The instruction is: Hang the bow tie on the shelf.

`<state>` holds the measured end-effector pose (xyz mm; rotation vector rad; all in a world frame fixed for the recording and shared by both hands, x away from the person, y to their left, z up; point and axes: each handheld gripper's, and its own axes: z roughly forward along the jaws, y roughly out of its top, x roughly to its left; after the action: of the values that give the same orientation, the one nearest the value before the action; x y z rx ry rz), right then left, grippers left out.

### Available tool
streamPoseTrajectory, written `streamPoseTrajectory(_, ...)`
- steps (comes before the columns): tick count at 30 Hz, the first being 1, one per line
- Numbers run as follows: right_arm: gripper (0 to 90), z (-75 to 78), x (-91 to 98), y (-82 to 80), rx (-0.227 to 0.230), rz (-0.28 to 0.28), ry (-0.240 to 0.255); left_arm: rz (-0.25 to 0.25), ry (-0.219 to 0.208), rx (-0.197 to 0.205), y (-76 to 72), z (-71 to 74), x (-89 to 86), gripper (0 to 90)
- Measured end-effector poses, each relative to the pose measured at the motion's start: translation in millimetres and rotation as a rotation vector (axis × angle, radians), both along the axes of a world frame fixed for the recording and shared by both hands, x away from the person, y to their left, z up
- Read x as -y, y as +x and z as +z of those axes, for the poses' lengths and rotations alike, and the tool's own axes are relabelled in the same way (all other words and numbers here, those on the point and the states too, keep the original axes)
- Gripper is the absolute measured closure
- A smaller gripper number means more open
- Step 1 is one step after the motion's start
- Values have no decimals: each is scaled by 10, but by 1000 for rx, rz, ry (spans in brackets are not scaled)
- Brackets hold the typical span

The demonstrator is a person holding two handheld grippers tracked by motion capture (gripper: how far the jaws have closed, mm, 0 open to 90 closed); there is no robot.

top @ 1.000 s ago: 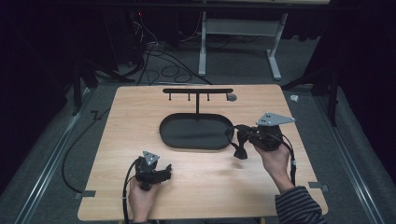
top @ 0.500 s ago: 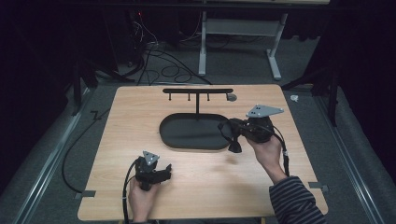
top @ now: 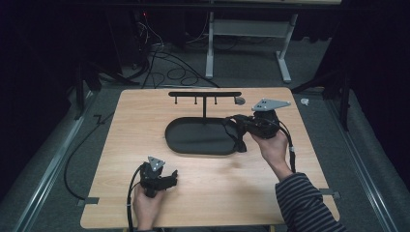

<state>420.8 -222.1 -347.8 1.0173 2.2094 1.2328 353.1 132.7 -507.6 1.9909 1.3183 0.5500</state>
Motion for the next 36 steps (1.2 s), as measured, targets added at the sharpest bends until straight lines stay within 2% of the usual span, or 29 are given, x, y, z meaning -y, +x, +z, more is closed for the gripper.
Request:
streamPoseTrajectory(10,872,118,-107,204,-4,-20,-1,0,2,-2,0,1,0,180)
streamPoseTrajectory(15,872,114,-175,284,-18,-31,-3,0,2,0,0,0,0,180)
streamPoseTrajectory(22,870,127,-272,392,-14,-41,-18,0,3,0,-2,0,0,180)
streamPoseTrajectory(31,867,116,-383,601,-30,-99,-32,-2,3,-2,-1,1,-2,180)
streamPoseTrajectory(36,866,94,-448,673,-36,-113,-39,-3,4,-3,-1,2,-2,180)
